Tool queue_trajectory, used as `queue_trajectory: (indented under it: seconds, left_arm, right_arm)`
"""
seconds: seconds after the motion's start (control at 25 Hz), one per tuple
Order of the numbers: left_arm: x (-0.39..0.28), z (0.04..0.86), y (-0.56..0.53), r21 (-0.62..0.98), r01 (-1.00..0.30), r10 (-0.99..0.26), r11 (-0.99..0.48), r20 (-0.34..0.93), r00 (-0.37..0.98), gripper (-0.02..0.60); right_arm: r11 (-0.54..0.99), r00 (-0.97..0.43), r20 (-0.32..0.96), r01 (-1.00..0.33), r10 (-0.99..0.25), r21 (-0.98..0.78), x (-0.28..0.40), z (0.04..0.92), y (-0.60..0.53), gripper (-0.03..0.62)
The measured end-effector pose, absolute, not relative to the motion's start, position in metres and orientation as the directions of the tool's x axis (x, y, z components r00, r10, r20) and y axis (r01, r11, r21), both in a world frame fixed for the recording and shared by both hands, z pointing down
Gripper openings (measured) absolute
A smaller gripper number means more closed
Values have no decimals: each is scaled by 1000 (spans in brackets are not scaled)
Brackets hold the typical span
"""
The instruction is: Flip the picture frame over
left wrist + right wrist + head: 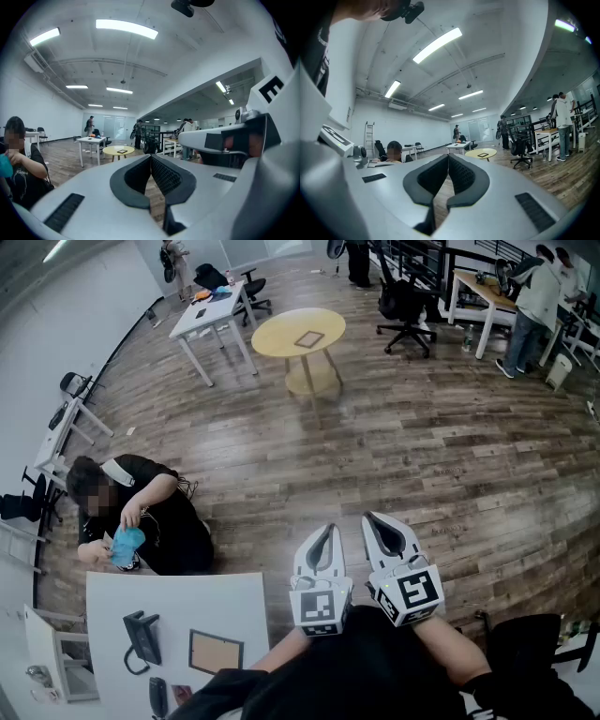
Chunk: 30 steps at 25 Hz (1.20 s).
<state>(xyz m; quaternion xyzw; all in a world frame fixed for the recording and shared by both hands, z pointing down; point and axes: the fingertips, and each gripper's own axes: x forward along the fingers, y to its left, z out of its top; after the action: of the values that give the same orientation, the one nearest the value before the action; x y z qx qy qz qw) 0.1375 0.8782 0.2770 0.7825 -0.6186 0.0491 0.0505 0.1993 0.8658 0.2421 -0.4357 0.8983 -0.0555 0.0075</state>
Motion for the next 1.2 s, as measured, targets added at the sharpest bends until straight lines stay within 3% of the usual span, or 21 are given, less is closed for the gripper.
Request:
queue_trajectory:
  seconds: [0.68,1.2]
  left_arm:
    - [79,281,856,30,-987,-978,-159,130,162,23]
    - [53,286,751,27,-992,-981,-126,144,128,23]
  right_arm:
    - [563,-568,0,-815,-823,-137,194,242,832,17]
    - [604,-613,9,-781,-790,-157,164,248,717,17]
